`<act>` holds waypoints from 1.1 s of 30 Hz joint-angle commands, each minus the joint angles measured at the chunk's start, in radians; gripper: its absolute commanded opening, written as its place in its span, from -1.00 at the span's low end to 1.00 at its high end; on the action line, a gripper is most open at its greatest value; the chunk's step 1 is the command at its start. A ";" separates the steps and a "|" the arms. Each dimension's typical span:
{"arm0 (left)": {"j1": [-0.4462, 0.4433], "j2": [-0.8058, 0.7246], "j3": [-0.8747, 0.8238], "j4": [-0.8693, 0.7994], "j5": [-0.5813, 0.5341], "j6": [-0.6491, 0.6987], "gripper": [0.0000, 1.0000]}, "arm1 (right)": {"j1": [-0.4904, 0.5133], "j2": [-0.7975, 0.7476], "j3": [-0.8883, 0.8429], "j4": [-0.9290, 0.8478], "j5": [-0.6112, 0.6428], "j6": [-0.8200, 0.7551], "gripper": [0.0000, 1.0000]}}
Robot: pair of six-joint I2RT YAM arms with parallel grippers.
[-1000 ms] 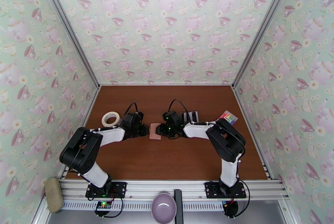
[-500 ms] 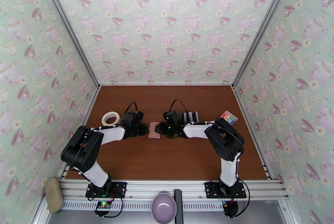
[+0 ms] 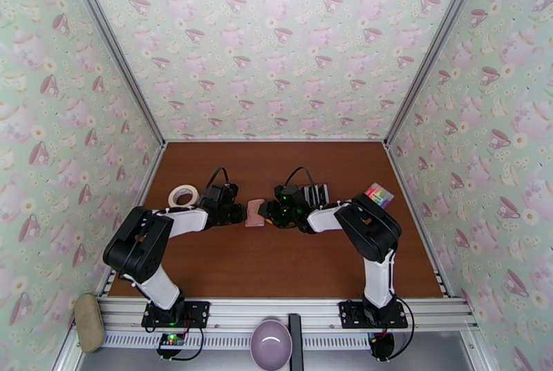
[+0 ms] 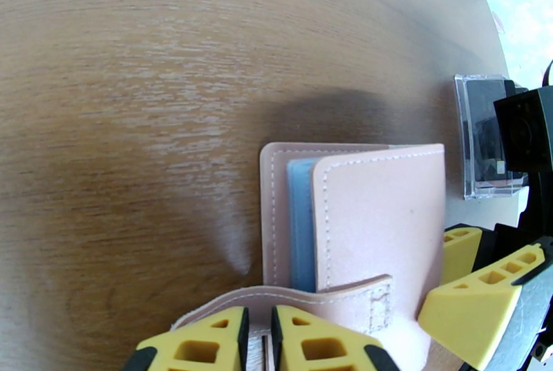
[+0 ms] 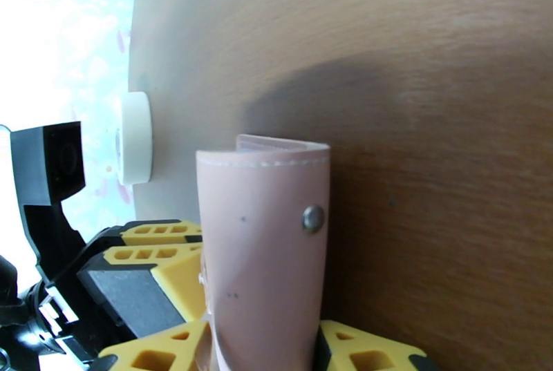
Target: Put the credit cards into the card holder
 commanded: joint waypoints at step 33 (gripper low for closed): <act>0.012 0.063 -0.035 -0.101 0.029 -0.008 -0.60 | -0.023 -0.037 -0.067 0.166 -0.074 0.036 -0.86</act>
